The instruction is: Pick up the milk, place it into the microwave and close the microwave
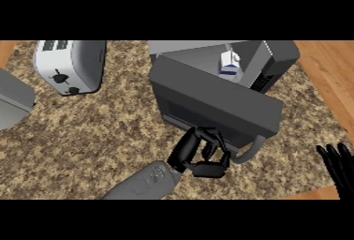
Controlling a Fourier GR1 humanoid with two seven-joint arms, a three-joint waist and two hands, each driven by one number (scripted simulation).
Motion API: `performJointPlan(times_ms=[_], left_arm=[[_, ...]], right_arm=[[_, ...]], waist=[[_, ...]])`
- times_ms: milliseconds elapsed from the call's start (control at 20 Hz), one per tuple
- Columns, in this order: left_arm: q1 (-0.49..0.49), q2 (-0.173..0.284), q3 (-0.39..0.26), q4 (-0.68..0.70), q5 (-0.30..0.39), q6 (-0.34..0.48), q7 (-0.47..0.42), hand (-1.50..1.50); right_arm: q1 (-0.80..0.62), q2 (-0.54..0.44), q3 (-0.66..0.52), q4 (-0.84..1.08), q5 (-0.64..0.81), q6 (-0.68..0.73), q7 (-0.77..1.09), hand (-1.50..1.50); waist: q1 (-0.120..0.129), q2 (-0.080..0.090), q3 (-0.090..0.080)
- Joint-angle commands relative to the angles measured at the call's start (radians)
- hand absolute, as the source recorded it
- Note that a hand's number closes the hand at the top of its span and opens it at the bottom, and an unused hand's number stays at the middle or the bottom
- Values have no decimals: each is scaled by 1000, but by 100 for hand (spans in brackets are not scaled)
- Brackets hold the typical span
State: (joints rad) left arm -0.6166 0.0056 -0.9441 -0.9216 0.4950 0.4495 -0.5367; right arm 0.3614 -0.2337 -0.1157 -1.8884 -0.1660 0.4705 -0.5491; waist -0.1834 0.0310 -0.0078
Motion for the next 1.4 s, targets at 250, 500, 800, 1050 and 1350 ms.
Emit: performJointPlan(times_ms=[250, 500, 800, 1050, 1350], left_arm=[[-129, -6, 29, 13, 164, 175, 18, -150], [-186, -6, 46, 59, 231, 225, 51, -150], [-220, -6, 103, 77, 313, 275, 25, -150], [-246, -6, 123, 85, 379, 305, -2, -150], [-265, -6, 117, 108, 427, 307, -26, -150]], right_arm=[[-39, -53, -40, -61, -37, 8, 58, -150], [-100, -110, -99, -97, -33, -5, 71, -150], [-189, -217, -219, -141, 124, -92, 61, 150], [-234, -234, -227, -123, 142, -105, 57, 150], [-282, -262, -235, -108, 147, -109, 82, 150]], waist=[[-49, 9, 2], [-86, 20, 1], [-94, 33, -3], [-99, 47, 1], [-99, 55, 2]])
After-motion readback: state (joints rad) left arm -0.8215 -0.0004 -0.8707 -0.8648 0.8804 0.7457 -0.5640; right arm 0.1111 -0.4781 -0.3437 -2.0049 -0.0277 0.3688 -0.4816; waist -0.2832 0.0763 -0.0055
